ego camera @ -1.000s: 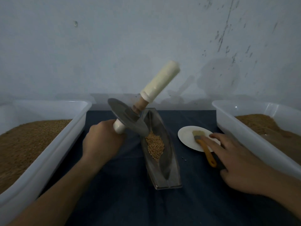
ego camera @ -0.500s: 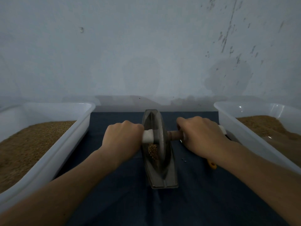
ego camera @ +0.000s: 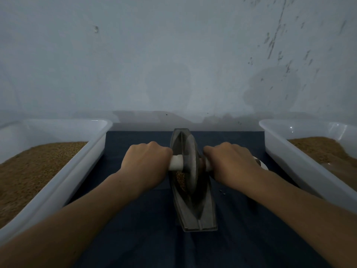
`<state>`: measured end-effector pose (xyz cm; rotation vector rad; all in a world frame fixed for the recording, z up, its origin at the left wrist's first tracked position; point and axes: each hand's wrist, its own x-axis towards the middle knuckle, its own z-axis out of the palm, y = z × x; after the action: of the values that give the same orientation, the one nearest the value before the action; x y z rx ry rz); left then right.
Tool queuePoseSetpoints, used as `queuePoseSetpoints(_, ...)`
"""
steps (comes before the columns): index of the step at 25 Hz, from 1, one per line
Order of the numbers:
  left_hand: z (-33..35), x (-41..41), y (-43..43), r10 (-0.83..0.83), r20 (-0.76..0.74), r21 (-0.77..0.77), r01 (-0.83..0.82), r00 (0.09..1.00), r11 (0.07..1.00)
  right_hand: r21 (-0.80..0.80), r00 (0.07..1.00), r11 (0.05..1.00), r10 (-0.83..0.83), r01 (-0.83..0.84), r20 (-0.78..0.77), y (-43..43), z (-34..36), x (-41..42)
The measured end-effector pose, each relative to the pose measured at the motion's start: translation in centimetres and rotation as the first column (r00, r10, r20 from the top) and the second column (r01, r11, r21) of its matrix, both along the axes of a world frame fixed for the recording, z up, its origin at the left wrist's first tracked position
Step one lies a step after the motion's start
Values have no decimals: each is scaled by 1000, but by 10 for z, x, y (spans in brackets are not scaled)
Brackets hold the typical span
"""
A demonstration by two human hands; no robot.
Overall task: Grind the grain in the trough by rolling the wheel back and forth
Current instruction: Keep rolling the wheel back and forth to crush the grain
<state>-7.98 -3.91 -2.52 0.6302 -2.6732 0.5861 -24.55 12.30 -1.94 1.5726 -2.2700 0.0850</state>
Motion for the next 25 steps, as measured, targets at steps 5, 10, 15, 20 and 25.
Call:
queuePoseSetpoints(5, 8, 1, -6, -17, 60, 116, 10, 998, 993, 14, 999, 999, -52, 52, 14, 11, 5, -6)
queuePoseSetpoints(10, 14, 10, -11, -28, 124, 213, 1, 992, 977, 24, 999, 999, -33, 34, -31, 14, 4, -5)
queuePoseSetpoints(15, 18, 11, -24, 3, 170, 224, -42, 985, 974, 42, 998, 998, -56, 57, -30, 11, -2, -9)
queuePoseSetpoints(20, 11, -12, -37, 74, 137, 188, -99, 988, 977, 25, 995, 995, -96, 97, -39, -16, -1, -23)
queuePoseSetpoints(25, 15, -25, -49, 96, 138, 247, -128, 986, 960, 29, 992, 995, -94, 97, -79, -42, 10, -30)
